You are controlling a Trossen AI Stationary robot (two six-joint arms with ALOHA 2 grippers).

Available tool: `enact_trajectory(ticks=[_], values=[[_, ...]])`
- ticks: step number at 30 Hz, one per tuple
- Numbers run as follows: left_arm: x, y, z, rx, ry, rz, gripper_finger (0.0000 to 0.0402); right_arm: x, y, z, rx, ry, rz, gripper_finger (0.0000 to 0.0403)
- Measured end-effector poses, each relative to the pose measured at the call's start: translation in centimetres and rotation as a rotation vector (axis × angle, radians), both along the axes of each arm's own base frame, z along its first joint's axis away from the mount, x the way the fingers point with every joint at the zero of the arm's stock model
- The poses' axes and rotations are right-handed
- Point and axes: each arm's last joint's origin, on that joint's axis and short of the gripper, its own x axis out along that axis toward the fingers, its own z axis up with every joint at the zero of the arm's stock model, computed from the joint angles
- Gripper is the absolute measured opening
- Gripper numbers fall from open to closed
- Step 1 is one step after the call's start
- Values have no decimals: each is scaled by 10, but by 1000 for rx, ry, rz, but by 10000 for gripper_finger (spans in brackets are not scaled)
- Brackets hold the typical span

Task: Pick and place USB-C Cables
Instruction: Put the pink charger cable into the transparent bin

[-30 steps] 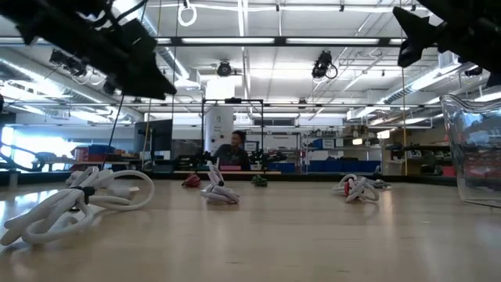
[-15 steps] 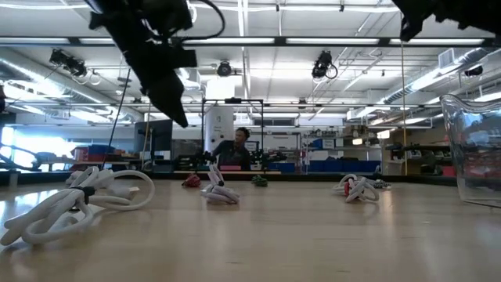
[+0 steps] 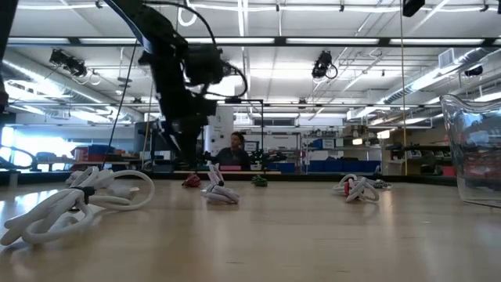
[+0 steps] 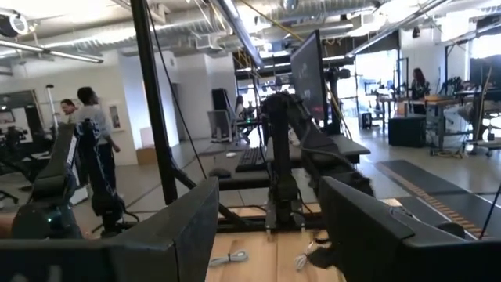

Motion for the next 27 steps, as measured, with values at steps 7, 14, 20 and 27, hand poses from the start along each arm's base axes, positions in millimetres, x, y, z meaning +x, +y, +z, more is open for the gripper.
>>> enact_trajectory(ticks=[7, 14, 20, 27], values=[[13, 27, 9, -77, -138, 302, 248, 10, -3, -4, 9, 49, -1, 227], [5, 32, 13, -167, -139, 536, 247, 18, -6, -7, -22, 83, -8, 227], [2, 17, 1, -222, -123, 643, 247, 19, -6, -8, -81, 87, -17, 227], [15, 10, 4, -234, -248, 677, 247, 19, -6, -9, -106, 92, -12, 227]])
